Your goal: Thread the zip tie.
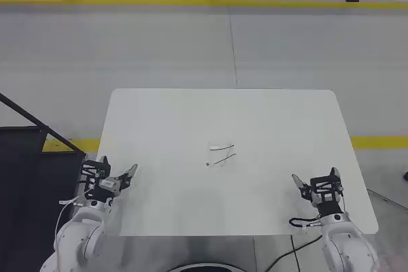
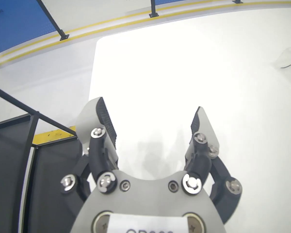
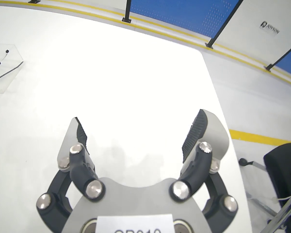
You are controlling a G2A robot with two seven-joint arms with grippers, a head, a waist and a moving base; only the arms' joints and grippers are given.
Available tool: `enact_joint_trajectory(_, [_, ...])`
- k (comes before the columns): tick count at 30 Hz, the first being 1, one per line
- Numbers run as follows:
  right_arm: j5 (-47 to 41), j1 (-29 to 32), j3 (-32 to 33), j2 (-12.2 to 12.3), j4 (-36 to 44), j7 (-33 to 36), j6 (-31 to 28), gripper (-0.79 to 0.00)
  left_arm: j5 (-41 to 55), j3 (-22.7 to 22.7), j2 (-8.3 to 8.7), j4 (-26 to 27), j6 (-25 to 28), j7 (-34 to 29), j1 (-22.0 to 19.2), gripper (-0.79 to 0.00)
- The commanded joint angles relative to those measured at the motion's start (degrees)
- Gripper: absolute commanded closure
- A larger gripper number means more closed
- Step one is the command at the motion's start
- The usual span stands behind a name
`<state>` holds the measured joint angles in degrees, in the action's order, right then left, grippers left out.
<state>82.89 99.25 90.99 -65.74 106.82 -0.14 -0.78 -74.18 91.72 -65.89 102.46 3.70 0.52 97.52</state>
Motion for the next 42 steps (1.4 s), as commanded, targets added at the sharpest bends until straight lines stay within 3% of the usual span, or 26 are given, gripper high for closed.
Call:
enact_joint_trajectory(1, [-0.6, -0.3, 0.5, 0.1, 1.4, 0.0, -2.9, -0.785, 2.4, 0.6, 0.03, -0.3, 2.3, -0.6, -1.4, -0.785])
enact_joint_trajectory(4, [-1.2, -1.7, 0.9, 0.4, 2.9, 1.3, -9.1, -0.785, 6.1, 1.7, 0.14, -0.7, 6.3, -1.4, -2.7, -0.785])
enact_joint_trajectory(7, [-5.3, -4.9, 0.8, 0.8, 2.7, 2.3, -19.0, -0.785, 11.6, 3.3, 0.45, -1.6, 12.9, -3.8, -4.6, -0.785])
enact_joint_trajectory(11, [-11.9, -11.4, 0.1, 1.4, -0.5, 5.6, -32.5, -0.785, 20.2, 4.9, 0.99, -4.9, 24.2, -7.2, -8.0, -0.785])
enact_joint_trajectory(16, [-23.1, -20.3, -3.1, 1.7, -7.6, 12.0, -44.8, -0.785, 28.6, 5.2, 1.62, -9.5, 32.9, -13.9, -12.7, -0.785])
enact_joint_trajectory(18, [-26.1, -23.2, -4.4, 1.8, -10.4, 15.8, -46.0, -0.785, 31.5, 5.4, 1.98, -11.2, 35.9, -17.4, -14.3, -0.785])
enact_joint_trajectory(27, [-26.6, -23.9, -4.5, 1.8, -10.9, 17.2, -45.2, -0.785, 31.4, 5.6, 2.04, -11.4, 35.9, -17.7, -14.6, -0.785])
enact_joint_trajectory(30, [-27.4, -25.6, -6.8, 1.8, -11.9, 21.7, -45.3, -0.785, 33.6, 4.5, 1.88, -11.2, 34.3, -18.1, -14.9, -0.785])
enact_joint_trajectory(36, [-51.5, -36.1, -12.8, 2.2, -26.3, 33.9, -56.1, -0.785, 44.8, 2.9, 2.17, -12.8, 35.7, -25.1, -17.5, -0.785])
enact_joint_trajectory(40, [-73.8, -42.6, -18.7, 2.7, -34.0, 45.9, -57.2, -0.785, 49.7, 2.4, 2.51, -13.5, 38.3, -28.4, -18.3, -0.785])
enact_joint_trajectory(42, [-79.3, -44.4, -20.7, 3.0, -35.6, 48.7, -54.9, -0.785, 51.6, 2.2, 2.70, -13.7, 39.2, -29.8, -18.5, -0.785])
